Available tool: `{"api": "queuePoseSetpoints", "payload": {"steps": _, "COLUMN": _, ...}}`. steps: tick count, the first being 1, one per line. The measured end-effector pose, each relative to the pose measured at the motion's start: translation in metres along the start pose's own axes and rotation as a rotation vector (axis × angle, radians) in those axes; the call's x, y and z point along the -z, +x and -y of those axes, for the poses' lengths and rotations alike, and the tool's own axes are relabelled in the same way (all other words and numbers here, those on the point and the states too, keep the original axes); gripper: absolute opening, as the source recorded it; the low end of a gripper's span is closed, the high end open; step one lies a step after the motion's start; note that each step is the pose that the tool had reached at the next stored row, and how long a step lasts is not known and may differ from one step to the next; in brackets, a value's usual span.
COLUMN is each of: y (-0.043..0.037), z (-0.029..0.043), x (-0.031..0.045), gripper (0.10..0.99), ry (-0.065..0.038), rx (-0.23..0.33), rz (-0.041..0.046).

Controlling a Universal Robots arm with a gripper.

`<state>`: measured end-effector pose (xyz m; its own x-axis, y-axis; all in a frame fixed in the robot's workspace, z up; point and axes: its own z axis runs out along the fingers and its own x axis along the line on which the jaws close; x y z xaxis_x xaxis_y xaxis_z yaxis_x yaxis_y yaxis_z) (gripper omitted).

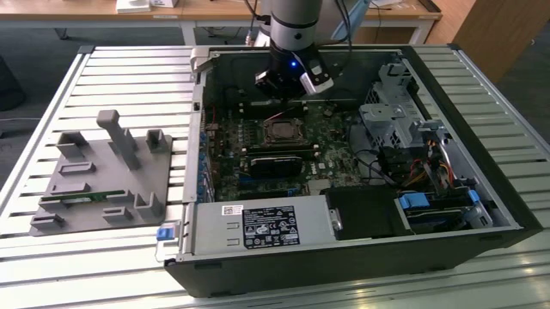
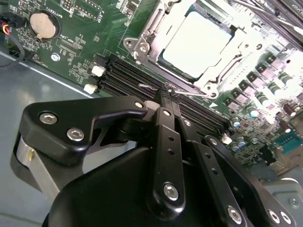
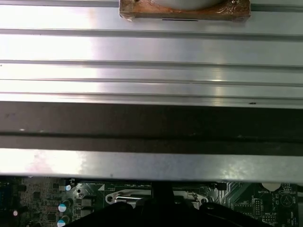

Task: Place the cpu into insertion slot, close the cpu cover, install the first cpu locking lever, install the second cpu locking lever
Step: 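Install the first cpu locking lever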

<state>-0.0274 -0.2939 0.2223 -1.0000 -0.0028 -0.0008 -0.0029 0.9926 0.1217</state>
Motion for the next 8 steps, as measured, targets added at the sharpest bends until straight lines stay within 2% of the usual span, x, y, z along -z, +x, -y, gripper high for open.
{"api": "queuePoseSetpoints", "payload": {"steps": 8, "y": -0.0076, "z": -0.0001, "x": -0.0053, "gripper": 0.106, "ry": 0.001, "rx": 0.000, "rz": 0.0000}}
